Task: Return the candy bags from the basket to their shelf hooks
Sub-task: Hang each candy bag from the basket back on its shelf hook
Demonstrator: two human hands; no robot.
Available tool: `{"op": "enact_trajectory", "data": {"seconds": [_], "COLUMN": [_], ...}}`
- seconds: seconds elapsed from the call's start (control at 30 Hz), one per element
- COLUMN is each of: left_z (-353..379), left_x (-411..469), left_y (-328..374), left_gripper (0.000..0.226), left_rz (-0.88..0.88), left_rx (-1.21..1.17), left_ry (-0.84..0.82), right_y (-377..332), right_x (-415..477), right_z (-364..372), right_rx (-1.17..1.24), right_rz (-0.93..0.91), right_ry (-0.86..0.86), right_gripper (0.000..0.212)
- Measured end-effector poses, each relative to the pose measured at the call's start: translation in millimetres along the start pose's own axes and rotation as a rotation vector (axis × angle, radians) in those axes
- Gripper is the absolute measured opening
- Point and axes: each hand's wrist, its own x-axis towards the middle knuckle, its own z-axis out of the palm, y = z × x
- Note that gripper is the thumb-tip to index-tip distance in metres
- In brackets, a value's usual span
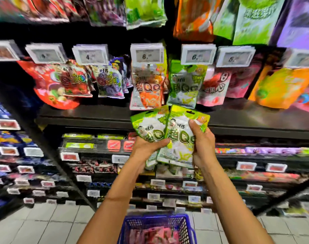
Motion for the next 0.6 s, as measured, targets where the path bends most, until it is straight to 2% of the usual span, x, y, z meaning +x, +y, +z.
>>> {"op": "enact_trajectory", "data": {"seconds": [0.13, 0.3, 0.37, 0.43, 0.47, 0.6], "left_z": [22, 35, 33, 28, 25, 4], "left_x": [7, 13, 14, 12, 11, 4], "left_y": [19, 37, 39, 44, 46, 49], "left_gripper": [0.05, 0.078, 0.065, 0.053, 0.054, 0.081], "left_rz": [0.068, 0.073, 0.085, 0.106, 0.118, 0.04], "left_rx": [-0.152, -0.213, -0.163, -0.108, -0.086, -0.178], "left_ry": [0.056, 0.198, 0.21, 0.162, 0.114, -0.093], "right_y": [-29, -59, -69, -77, -80, -88], "right_x": [22, 49, 58, 64, 67, 74], "right_z": [3, -3, -4, -2, -1, 9], "right_rx": [0.012, -0.027, -0.043, -0.056, -0.062, -0.068], "right_rz": [-0.017, -0.069, -0.091, -0.094, -0.091, -0.055], "right_ry": [-0.083, -0.106, -0.118, -0.128, -0.133, -0.13], "right_gripper": [0.016, 0.008, 0.01, 0.013, 0.01, 0.005]}}
